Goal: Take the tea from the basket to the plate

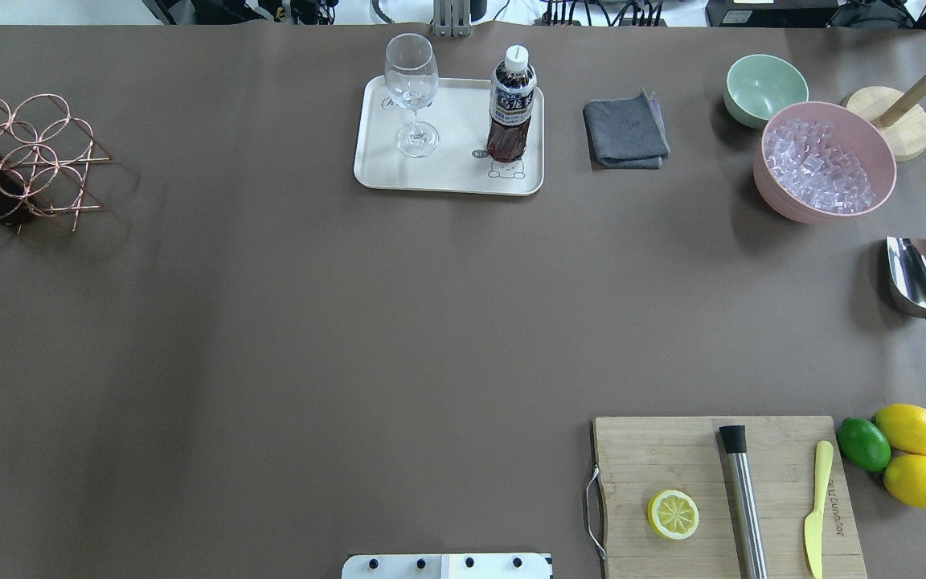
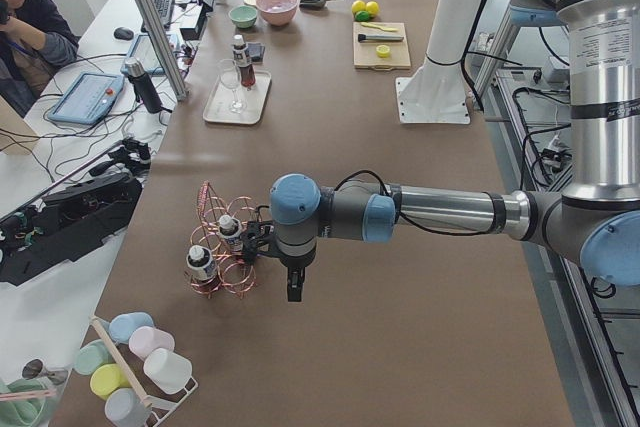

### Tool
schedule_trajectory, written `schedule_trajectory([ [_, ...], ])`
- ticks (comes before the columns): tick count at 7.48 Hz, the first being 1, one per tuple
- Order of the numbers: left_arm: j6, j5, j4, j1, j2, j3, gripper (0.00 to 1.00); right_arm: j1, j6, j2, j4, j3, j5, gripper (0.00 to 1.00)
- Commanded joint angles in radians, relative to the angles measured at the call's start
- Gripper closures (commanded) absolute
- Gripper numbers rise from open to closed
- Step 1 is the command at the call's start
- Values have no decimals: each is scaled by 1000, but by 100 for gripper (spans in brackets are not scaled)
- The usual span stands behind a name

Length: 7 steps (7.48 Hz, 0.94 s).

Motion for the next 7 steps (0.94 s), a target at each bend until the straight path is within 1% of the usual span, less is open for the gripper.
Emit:
schedule_trajectory([
  [1, 2, 0, -22, 0, -4, 4, 2, 2, 0, 0, 0, 0, -1, 0],
  [7, 1, 0, -35, 0, -1, 8, 2, 6, 0, 0, 0, 0, -2, 0],
])
